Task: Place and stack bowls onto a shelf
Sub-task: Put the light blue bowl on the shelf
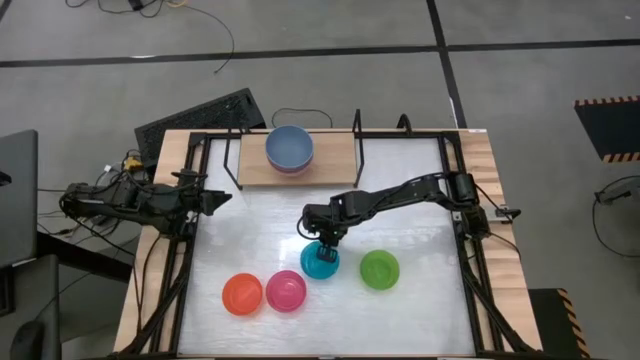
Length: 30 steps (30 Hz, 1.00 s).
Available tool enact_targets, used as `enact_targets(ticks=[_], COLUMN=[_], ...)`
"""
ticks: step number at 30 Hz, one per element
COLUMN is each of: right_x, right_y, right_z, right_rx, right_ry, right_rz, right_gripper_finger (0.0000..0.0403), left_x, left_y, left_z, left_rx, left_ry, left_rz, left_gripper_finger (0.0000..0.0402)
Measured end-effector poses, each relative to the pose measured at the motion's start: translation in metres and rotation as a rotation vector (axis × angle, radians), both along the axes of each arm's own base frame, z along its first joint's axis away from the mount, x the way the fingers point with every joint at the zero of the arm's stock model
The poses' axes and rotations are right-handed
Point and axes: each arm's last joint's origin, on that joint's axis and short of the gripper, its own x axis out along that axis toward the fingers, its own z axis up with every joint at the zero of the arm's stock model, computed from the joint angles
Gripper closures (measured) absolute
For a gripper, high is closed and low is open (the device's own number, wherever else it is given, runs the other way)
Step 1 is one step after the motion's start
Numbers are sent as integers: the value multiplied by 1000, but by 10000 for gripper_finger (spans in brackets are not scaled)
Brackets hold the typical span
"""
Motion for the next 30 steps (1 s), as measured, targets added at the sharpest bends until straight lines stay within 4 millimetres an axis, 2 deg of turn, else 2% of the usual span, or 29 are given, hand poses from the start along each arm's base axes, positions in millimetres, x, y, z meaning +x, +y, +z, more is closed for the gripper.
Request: enact_targets(ticks=[9,14,18,22,27,30], right_x=[-1,-6,-12,-23,-42,-51], right_y=[-3,-21,-47,-85,-138,-163], right_z=[1,20,45,67,80,80], right_rx=[15,13,-7,-32,-110,-141], right_ry=[9,13,-24,-65,-69,-61], right_rz=[-45,-81,-97,-142,-199,-204], right_gripper_finger=[386,386,386,386,386,386], left_x=[0,0,0,0,0,0], left_y=[0,0,-1,-1,-1,-1], left_z=[0,0,0,0,0,0], left_rx=[-4,-16,-23,-24,-26,-25], left_ry=[-2,-4,-4,-5,-6,-6], left_rz=[3,-4,-11,-11,-11,-9], left_gripper_finger=[157,157,157,157,157,157])
